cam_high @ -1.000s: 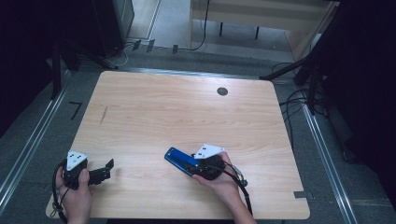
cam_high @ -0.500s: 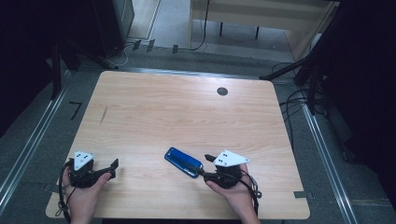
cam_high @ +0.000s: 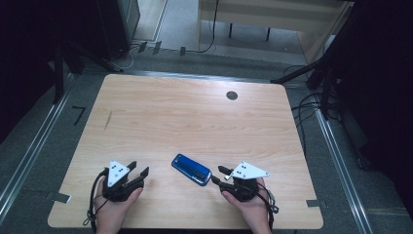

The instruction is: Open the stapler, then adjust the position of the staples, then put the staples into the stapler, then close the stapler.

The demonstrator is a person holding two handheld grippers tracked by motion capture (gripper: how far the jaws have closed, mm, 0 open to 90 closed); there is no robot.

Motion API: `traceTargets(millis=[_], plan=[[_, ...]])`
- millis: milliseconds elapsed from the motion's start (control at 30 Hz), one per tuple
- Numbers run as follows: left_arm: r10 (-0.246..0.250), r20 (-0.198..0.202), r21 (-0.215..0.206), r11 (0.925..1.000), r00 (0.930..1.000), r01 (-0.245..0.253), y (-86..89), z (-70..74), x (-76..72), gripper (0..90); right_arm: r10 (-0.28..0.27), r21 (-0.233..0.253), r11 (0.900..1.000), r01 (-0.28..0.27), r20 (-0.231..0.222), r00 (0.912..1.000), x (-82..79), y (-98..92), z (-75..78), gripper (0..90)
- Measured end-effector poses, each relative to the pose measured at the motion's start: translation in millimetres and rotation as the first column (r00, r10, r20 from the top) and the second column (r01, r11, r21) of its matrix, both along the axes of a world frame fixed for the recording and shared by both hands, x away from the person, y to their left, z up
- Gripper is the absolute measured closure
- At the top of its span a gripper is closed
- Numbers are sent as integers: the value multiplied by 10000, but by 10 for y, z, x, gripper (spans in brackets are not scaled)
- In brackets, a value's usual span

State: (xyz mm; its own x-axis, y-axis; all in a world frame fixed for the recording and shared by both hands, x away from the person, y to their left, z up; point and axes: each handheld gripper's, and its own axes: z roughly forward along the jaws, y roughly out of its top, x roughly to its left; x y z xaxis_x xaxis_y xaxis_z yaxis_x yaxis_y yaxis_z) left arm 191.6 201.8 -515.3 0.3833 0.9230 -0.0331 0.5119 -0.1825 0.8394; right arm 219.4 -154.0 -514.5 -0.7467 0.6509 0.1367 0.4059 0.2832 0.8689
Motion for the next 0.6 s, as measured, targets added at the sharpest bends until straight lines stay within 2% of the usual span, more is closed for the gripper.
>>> traceTargets(millis=[33, 100, 233, 300, 367, 467, 500, 567, 600], plan=[[0, 0, 0, 10000, 10000, 0, 0, 0, 0, 585, 0, 0, 10000, 0, 0, 10000, 0, 0, 0, 579], [-433, -97, -42, 9991, 9990, 432, -159, -11, 16, 643, -68, 142, 9999, 71, -196, 9998, 15, 16, -23, 602], [-810, -87, 38, 9967, 9967, 811, -273, -8, 48, 743, -389, 217, 9990, 393, -191, 9991, 39, 1, -15, 621], [-1146, -135, -104, 9934, 9933, 1145, -392, -4, 110, 786, -658, 277, 9974, 664, -202, 9976, 46, -22, -14, 622], [-1443, -135, -47, 9895, 9894, 1443, -486, -8, 147, 819, -805, 323, 9962, 812, -238, 9965, 47, -41, -23, 636], [-2013, -91, 57, 9795, 9795, 2013, -613, -22, 178, 839, -907, 444, 9947, 922, -341, 9953, 42, -74, -49, 685], [-2013, -91, 57, 9795, 9795, 2013, -613, -22, 178, 849, -922, 565, 9939, 943, -393, 9950, 36, -84, -63, 707], [-2402, -208, -144, 9707, 9705, 2399, -660, -38, 215, 875, -964, 457, 9941, 985, -466, 9943, 36, -77, -86, 758], [-2444, -215, -280, 9694, 9694, 2438, -663, -41, 222, 892, -965, 301, 9947, 982, -550, 9938, 38, -69, -94, 780]])
